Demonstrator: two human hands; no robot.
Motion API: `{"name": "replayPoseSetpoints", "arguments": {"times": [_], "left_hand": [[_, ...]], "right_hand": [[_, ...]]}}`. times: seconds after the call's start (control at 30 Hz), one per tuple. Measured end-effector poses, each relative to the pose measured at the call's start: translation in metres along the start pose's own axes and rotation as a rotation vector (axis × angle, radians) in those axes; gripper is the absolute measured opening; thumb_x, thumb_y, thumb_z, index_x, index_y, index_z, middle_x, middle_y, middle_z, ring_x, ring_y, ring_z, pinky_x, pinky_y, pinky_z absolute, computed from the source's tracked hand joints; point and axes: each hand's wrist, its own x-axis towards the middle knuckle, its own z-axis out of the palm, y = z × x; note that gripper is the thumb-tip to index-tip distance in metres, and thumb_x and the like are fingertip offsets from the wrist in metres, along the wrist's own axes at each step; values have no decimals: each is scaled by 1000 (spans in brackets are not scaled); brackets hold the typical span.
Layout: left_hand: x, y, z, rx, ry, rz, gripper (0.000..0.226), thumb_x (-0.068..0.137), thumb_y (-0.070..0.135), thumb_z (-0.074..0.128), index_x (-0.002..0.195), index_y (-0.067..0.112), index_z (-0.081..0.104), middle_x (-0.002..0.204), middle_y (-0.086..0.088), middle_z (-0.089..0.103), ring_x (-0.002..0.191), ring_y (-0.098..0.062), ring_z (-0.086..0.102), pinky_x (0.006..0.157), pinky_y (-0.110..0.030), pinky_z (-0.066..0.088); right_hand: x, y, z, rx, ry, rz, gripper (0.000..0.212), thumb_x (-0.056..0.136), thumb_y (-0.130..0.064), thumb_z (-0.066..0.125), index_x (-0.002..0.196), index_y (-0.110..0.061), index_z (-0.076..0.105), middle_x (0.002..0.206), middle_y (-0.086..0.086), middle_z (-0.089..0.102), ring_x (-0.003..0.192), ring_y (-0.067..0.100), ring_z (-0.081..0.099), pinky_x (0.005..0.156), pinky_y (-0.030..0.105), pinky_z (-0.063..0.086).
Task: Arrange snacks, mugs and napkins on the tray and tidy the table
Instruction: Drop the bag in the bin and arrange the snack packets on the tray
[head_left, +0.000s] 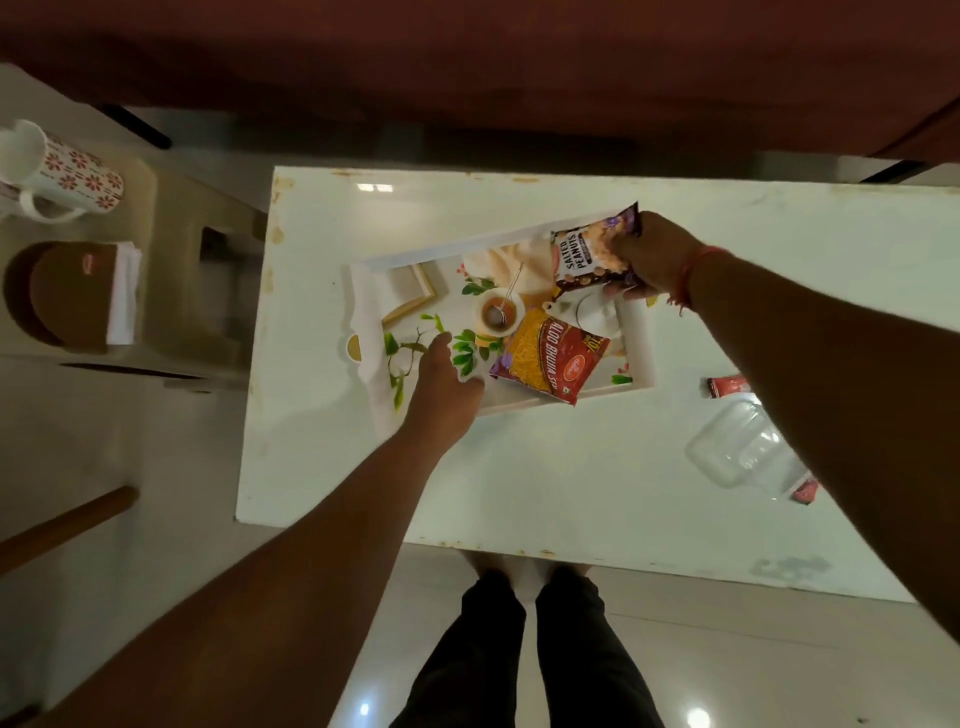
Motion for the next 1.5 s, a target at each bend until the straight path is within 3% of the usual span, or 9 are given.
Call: {"name": "replayPoseSetpoints", "arguments": {"times": [0.23,0.33,0.53,0.7,0.8,0.87,0.97,1.17,1.5], "left_hand": [[-2,9,16,98,-79,38,64,89,15,58,147,19,32,149,-7,40,133,-25,45,107,-45,43],[-5,23,23,89,-2,121,42,95,21,57,135,12,46,130,-6,54,120,-24,54,90,-32,44],[-5,67,41,-569,-141,-67,45,96,39,57,131,11,54,121,-16,68,109,-26,68,81,-31,55],[7,80,40,-470,-61,-16,26,89,29,70,112,21,63,104,-3,75,92,-24,74,86,-48,59],[7,83,31,-126,-186,116,36,90,26,70,122,20,55,110,5,71,102,-15,69,88,-34,56],[6,85,27,54,-308,229,46,90,25,70,132,19,51,117,4,69,106,-11,66,88,-27,53],[8,91,26,140,-374,302,56,89,27,71,139,22,46,123,5,68,110,-9,64,95,-29,52],[32,66,38,320,-12,232,62,88,51,59,139,18,44,134,-13,56,122,-29,55,98,-46,49],[27,11,54,601,-78,200,39,85,30,64,117,10,55,114,-15,65,105,-35,62,83,-43,52]], "right_hand": [[7,15,-7,86,94,-4,36,102,-34,46,133,-16,50,115,7,70,71,15,71,54,25,59],[-8,20,6,426,122,29,30,101,-24,46,129,-16,53,113,8,71,82,22,74,71,38,61],[-72,31,82,1097,-115,33,33,97,-8,53,129,-1,50,117,22,67,97,32,69,79,47,57],[-101,36,87,926,-53,-22,38,94,-14,62,129,-5,50,110,9,67,92,16,69,75,29,59],[-90,33,51,635,201,-153,54,88,-28,70,134,-22,42,124,-2,55,105,5,60,79,22,54],[-79,29,27,294,67,-240,55,85,-36,73,132,-36,43,133,-5,51,111,8,59,85,25,53],[-61,21,10,91,-199,-213,44,87,-23,73,129,-21,58,116,4,67,97,25,71,75,34,61],[-20,24,9,248,200,-116,30,88,-19,71,116,-12,61,108,11,71,82,23,74,71,39,63],[12,28,21,73,330,20,33,86,-31,71,111,-18,55,118,6,68,99,25,70,86,42,59]]}}
